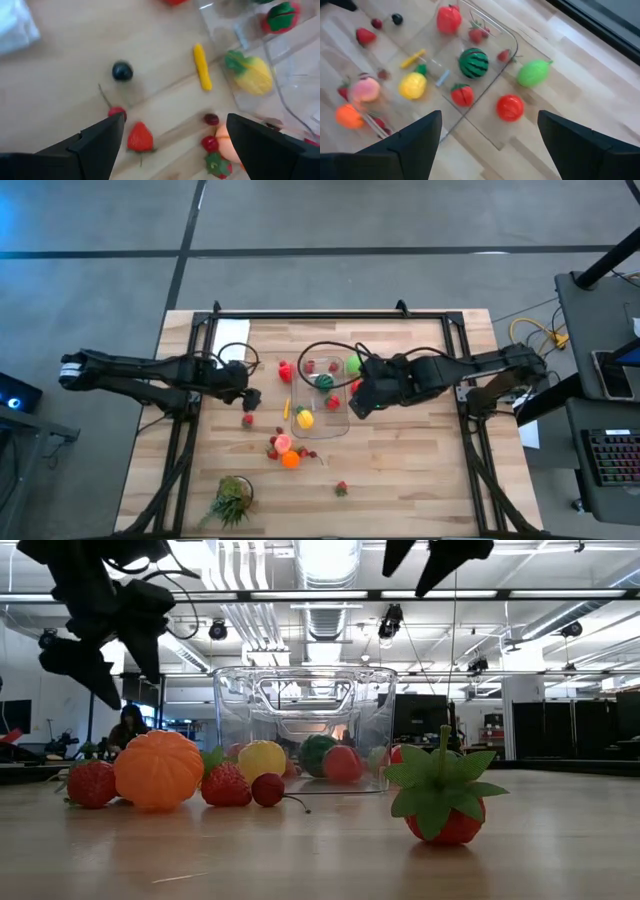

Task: Pick and placing Produce into tupperware
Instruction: Put the strawberry into the transparent bin

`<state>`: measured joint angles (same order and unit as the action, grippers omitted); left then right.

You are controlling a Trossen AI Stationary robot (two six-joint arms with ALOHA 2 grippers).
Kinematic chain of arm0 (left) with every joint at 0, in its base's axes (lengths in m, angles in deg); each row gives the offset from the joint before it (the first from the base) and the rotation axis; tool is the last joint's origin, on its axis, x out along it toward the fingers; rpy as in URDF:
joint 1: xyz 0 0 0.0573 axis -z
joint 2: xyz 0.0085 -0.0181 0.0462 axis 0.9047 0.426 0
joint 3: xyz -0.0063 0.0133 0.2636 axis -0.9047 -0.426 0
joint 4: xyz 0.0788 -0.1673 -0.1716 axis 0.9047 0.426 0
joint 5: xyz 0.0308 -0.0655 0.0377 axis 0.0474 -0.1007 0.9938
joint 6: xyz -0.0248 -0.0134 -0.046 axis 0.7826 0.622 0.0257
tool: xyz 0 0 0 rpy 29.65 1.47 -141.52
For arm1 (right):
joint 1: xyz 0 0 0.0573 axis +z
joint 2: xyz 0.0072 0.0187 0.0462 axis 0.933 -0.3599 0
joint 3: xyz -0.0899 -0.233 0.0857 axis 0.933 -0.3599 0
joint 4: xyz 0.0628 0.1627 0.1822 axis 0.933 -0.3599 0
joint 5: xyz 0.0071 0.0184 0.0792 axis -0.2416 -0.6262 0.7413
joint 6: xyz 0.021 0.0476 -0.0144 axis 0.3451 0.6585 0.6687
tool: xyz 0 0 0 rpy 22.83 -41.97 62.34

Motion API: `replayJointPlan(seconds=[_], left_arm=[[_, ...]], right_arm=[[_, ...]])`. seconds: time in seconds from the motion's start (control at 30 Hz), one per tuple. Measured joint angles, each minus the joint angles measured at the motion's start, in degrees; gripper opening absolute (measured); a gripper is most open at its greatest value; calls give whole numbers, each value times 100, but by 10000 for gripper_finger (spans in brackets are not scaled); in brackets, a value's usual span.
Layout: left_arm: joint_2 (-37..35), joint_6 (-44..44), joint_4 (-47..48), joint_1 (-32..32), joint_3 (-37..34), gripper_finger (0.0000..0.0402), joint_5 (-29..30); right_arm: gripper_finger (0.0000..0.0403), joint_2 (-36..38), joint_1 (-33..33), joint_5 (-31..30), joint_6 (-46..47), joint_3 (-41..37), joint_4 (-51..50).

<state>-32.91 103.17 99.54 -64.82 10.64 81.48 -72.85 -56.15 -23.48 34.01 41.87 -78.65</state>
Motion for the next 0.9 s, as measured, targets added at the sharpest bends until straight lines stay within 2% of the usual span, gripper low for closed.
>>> replayJointPlan(seconds=[0.23,0.63,0.9], left_arm=[[426,877,472,431,-42,338,-151],[1856,1540,366,1077,-48,338,-286],[2778,1777,244,1123,40,338,-353]], right_arm=[[314,43,25,-1,110,-152,-416],[316,0,82,-27,-69,-177,-450],[317,0,100,-27,-106,-184,-453]])
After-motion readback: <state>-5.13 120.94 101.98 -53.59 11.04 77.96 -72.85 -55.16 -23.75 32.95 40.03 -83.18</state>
